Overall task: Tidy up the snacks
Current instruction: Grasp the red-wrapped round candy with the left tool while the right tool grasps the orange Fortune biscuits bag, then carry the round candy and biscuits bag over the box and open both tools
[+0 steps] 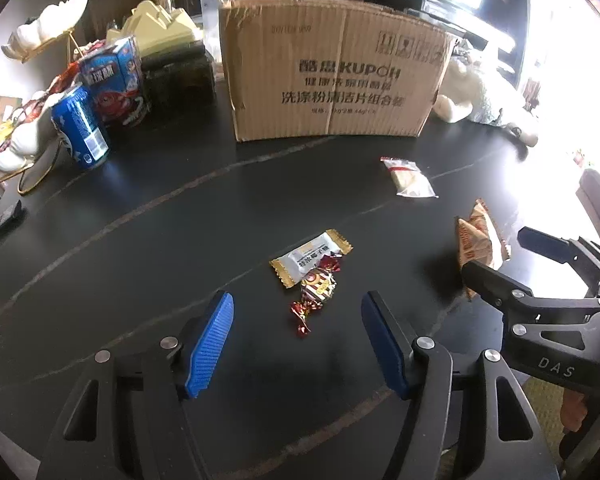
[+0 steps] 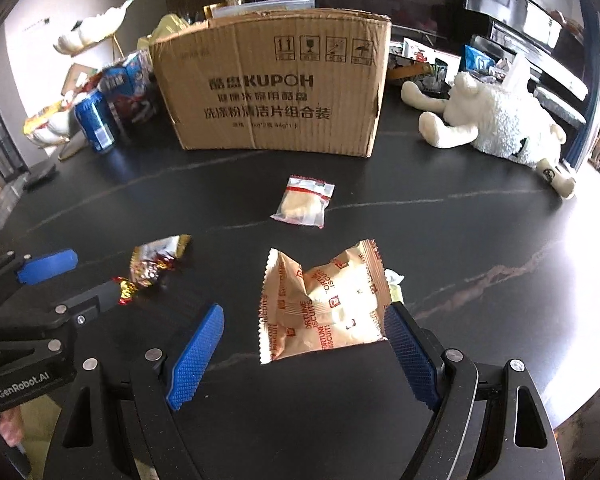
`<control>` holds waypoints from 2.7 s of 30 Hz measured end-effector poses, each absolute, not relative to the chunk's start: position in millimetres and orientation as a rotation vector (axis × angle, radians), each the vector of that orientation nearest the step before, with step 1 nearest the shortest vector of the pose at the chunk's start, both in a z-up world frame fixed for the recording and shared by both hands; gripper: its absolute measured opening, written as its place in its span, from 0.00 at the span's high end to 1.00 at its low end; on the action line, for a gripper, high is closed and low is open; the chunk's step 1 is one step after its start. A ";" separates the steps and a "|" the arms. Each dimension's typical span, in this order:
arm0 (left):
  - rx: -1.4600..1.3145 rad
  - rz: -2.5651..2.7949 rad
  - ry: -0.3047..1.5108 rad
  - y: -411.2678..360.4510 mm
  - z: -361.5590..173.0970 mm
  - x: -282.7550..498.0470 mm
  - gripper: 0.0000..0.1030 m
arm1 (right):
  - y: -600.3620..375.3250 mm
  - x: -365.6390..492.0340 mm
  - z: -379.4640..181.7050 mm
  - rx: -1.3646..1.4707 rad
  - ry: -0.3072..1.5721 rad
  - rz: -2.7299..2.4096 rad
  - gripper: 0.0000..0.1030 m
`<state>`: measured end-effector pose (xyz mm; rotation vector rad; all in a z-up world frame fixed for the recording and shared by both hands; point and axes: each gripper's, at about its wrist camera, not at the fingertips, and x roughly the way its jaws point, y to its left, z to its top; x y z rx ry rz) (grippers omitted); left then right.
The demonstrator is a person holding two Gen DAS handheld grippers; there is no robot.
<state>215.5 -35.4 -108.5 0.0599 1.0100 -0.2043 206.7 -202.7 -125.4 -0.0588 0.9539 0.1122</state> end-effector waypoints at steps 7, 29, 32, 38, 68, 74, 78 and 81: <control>0.053 -0.217 1.046 -38.4 -123.3 228.6 0.44 | -198.2 215.4 -134.6 -0.093 0.959 0.083 0.19; 0.056 -0.237 1.070 -51.3 -134.8 231.7 0.79 | -206.2 219.5 -151.7 -0.018 0.994 0.104 0.47; 0.055 -0.242 1.063 -53.4 -131.5 228.5 0.80 | -207.3 218.1 -150.2 -0.008 0.993 0.110 0.53; 0.046 -0.260 1.047 -59.1 -123.9 223.4 0.80 | -215.0 215.2 -146.7 0.040 0.983 0.103 0.62; 0.037 -0.292 0.822 -60.6 -27.8 198.0 0.80 | -212.4 191.7 -53.3 0.067 0.755 0.176 0.63; 0.041 -0.291 0.766 -60.2 0.4 208.8 0.80 | -212.6 202.0 -31.0 0.076 0.717 0.184 0.63; 0.053 -0.283 0.722 -58.2 19.9 217.6 0.80 | -210.4 209.4 -16.1 0.075 0.689 0.192 0.63; 0.054 -0.275 0.700 -55.7 31.9 225.1 0.80 | -207.7 216.2 -3.2 0.063 0.664 0.195 0.63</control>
